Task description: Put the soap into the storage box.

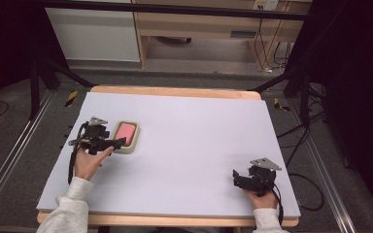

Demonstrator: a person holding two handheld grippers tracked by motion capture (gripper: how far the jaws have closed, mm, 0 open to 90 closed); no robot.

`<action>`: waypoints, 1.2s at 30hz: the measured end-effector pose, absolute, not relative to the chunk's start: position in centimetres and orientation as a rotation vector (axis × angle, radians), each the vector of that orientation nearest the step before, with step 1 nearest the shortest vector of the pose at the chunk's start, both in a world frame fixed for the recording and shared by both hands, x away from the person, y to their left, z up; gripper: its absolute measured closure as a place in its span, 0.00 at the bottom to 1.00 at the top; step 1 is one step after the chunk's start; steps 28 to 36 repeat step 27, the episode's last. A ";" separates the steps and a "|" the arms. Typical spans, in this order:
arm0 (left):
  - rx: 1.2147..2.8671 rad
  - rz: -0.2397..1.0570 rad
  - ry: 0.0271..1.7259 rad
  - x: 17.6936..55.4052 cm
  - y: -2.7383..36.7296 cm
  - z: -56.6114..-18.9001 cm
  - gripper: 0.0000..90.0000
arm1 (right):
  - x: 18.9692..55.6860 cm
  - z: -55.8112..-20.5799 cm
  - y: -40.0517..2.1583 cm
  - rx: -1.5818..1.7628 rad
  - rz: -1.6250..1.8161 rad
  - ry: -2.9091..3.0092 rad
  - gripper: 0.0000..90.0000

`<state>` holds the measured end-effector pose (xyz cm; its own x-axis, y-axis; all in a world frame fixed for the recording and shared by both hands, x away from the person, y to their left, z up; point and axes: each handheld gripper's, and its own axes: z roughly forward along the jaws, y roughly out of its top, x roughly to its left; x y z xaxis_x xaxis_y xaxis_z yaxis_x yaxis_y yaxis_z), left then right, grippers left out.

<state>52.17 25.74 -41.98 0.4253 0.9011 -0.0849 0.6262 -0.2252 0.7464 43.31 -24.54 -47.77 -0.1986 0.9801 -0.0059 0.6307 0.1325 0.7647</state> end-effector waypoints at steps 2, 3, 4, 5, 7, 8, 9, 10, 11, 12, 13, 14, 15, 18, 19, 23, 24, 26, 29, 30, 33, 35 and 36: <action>1.961 0.494 1.274 51.4 25.9 -42.2 0.28 | 43.3 -47.8 -24.6 1.540 0.871 1.896 0.09; 1.959 0.501 1.265 50.9 26.0 -42.4 0.28 | 43.3 -47.8 -24.6 1.542 0.871 1.896 0.09; 1.964 0.506 1.255 50.5 26.2 -42.5 0.28 | 43.3 -47.8 -24.6 1.540 0.870 1.895 0.09; 1.956 0.509 1.256 50.2 26.2 -42.6 0.28 | 43.3 -47.8 -24.7 1.539 0.866 1.897 0.09; 1.960 0.530 1.246 49.2 26.7 -43.1 0.27 | 43.3 -47.8 -24.8 1.537 0.869 1.897 0.09; 1.960 0.530 1.246 49.2 26.7 -43.1 0.27 | 43.3 -47.8 -24.8 1.537 0.869 1.897 0.09; 1.957 0.538 1.248 48.7 27.0 -43.3 0.27 | 43.3 -47.8 -24.8 1.539 0.871 1.895 0.09; 1.955 0.541 1.248 48.4 27.2 -43.5 0.27 | 43.3 -47.8 -24.8 1.541 0.870 1.895 0.09; 1.954 0.546 1.253 48.0 27.5 -43.8 0.27 | 43.3 -47.8 -24.8 1.548 0.868 1.891 0.09; 1.958 0.552 1.252 47.8 27.7 -43.9 0.26 | 43.3 -47.8 -24.8 1.554 0.868 1.889 0.09; 1.959 0.552 1.254 47.5 27.9 -44.2 0.26 | 43.3 -47.8 -24.9 1.554 0.868 1.888 0.09; 1.953 0.556 1.254 47.2 28.2 -44.4 0.26 | 43.3 -47.8 -24.9 1.548 0.867 1.888 0.08; 1.949 0.561 1.260 46.9 28.5 -44.7 0.26 | 43.3 -47.8 -25.0 1.547 0.866 1.887 0.08; 1.931 0.566 1.279 46.2 29.1 -45.3 0.26 | 43.2 -47.8 -25.0 1.553 0.868 1.884 0.09; 1.931 0.572 1.285 46.0 29.3 -45.5 0.26 | 43.2 -47.7 -25.0 1.553 0.870 1.884 0.08; 1.952 0.560 1.309 45.4 29.9 -46.4 0.26 | 43.2 -47.7 -25.1 1.561 0.871 1.879 0.08; 1.947 0.561 1.314 45.3 30.0 -46.6 0.26 | 43.2 -47.7 -25.1 1.561 0.871 1.879 0.08; 1.950 0.565 1.320 45.1 30.3 -46.8 0.26 | 43.2 -47.7 -25.2 1.562 0.873 1.877 0.08; 1.946 0.570 1.332 45.1 30.4 -46.9 0.26 | 43.2 -47.7 -25.2 1.564 0.876 1.877 0.08; 1.946 0.570 1.332 45.1 30.4 -46.9 0.26 | 43.2 -47.7 -25.2 1.564 0.876 1.877 0.08; 1.946 0.570 1.332 45.1 30.4 -46.9 0.26 | 43.2 -47.7 -25.2 1.564 0.876 1.877 0.08; 1.946 0.570 1.332 45.1 30.4 -46.9 0.26 | 43.2 -47.7 -25.2 1.564 0.876 1.877 0.08; 1.946 0.570 1.332 45.1 30.4 -46.9 0.26 | 43.2 -47.7 -25.2 1.564 0.876 1.877 0.08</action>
